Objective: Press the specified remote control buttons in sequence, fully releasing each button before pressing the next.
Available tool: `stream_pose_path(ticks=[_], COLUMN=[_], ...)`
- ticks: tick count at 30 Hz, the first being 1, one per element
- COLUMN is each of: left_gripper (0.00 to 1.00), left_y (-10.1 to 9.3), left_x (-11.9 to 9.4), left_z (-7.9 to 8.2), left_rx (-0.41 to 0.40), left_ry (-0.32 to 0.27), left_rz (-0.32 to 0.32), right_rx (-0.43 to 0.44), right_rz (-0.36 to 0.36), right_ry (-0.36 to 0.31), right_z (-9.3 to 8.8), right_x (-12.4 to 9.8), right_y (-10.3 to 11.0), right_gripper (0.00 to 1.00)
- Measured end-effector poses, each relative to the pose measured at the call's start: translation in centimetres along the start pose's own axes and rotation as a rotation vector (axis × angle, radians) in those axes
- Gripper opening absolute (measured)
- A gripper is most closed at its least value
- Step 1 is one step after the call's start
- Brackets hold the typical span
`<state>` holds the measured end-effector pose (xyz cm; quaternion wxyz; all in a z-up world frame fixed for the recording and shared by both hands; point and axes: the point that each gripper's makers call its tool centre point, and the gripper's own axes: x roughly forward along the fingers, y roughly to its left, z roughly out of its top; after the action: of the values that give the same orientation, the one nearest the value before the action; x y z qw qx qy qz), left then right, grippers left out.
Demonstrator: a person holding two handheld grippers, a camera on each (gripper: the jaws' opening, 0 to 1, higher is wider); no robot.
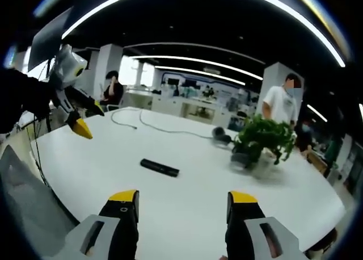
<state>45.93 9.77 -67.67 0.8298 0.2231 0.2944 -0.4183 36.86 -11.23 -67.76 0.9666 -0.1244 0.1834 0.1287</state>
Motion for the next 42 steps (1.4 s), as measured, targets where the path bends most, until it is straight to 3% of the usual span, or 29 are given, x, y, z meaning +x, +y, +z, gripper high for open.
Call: stream_pose_path(ticks=[7,11,17,29,36,42], left_gripper=[0.68,0.62,0.62,0.48,0.48,0.53], left_y=[0.8,1.5,2.7,4.9,6.4,6.4], left_x=[3.4,5.4,8.3,13.7,17.4,19.5], left_z=[1.0,1.2,1.0,0.8,-0.5,-1.6], left_rx=[0.038,0.009,0.0,0.103,0.102,0.111], left_ry=[0.049,0.071,0.136,0.239,0.296,0.339], left_rz=[-0.109,-0.148,-0.194,-0.227,-0.201,-0.233], right_rx=[0.001,-0.004,-0.01,-0.016,-0.024,-0.025], right_rz=[0.0,0.006,0.006,0.008,0.009,0.011], right_ry=[0.013,0.019,0.031,0.05,0.056,0.057], right_z=[-0.2,-0.3,-0.6,-0.9,-0.9,-0.9], right_x=[0.1,0.1,0.1,0.1,0.2,0.2], right_y=[0.0,0.2,0.3,0.4,0.4,0.4], right_gripper=[0.6,0.59,0.58,0.56,0.56,0.56])
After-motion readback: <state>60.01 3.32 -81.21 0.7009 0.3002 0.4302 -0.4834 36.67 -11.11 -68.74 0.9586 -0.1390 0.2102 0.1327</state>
